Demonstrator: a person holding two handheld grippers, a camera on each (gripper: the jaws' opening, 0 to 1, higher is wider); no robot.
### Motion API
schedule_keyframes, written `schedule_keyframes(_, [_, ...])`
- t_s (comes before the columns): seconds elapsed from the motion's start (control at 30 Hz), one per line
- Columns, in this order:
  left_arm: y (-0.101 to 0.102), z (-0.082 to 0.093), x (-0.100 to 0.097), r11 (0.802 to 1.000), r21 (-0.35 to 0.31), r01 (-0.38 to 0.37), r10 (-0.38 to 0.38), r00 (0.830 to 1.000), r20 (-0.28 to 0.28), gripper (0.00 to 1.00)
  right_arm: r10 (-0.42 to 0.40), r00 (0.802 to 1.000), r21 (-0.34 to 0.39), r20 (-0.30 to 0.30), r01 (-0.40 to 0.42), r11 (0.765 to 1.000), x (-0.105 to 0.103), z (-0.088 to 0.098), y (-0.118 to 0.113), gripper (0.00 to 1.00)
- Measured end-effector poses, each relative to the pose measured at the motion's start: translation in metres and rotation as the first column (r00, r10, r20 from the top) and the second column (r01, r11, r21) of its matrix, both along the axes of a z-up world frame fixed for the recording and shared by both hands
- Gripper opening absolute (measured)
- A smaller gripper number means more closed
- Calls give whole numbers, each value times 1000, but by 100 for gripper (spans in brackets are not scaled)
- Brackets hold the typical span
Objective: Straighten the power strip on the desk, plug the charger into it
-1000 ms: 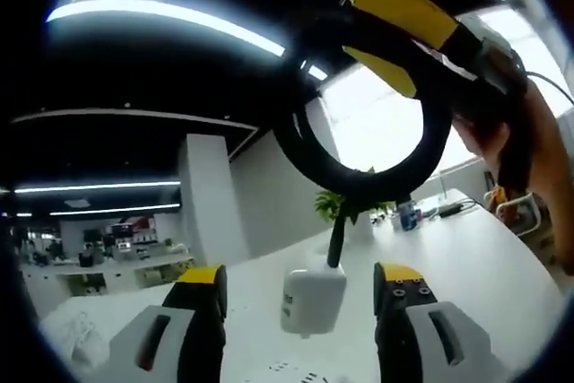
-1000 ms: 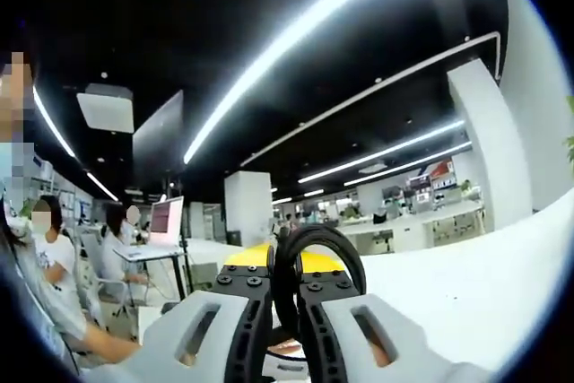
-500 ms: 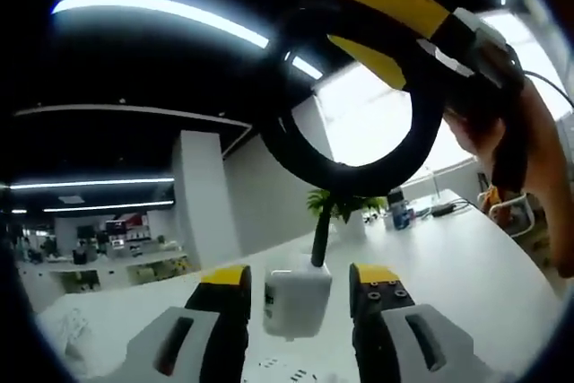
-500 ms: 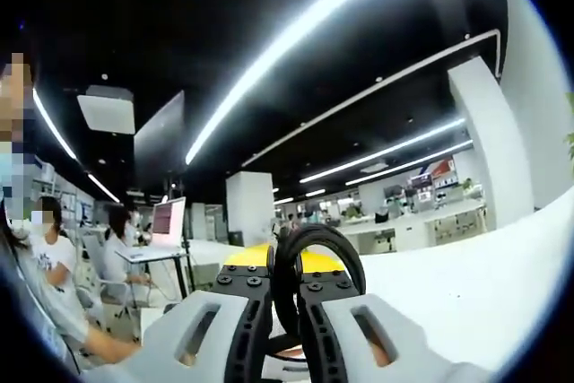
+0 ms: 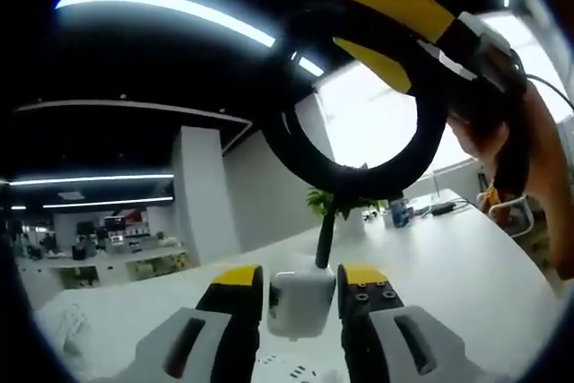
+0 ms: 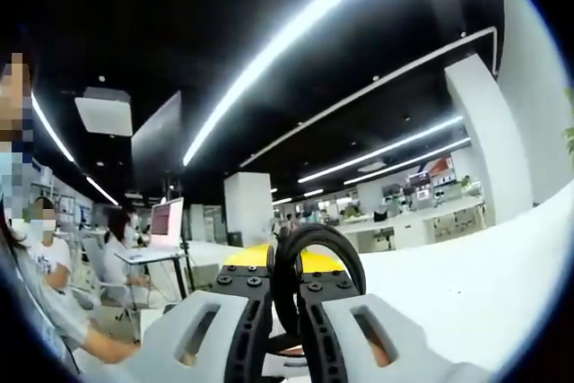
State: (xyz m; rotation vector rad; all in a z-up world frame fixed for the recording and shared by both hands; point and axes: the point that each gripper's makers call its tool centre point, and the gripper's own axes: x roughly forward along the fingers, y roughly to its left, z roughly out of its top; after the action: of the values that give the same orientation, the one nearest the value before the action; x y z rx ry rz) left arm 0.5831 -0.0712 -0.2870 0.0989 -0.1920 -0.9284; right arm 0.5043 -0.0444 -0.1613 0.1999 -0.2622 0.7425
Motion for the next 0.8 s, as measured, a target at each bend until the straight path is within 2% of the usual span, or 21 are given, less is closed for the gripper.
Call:
schedule_keyframes(0.53, [3,-8,3,999,46,8,-7,1000,-24,28,4,1000,12,-15,-4,1000,4,-7,4,7])
schedule_keyframes(0.8, [0,-17,4,991,100,86,-78,993,-87,27,9,999,18,-31,-9,1000,7,-12,5,7])
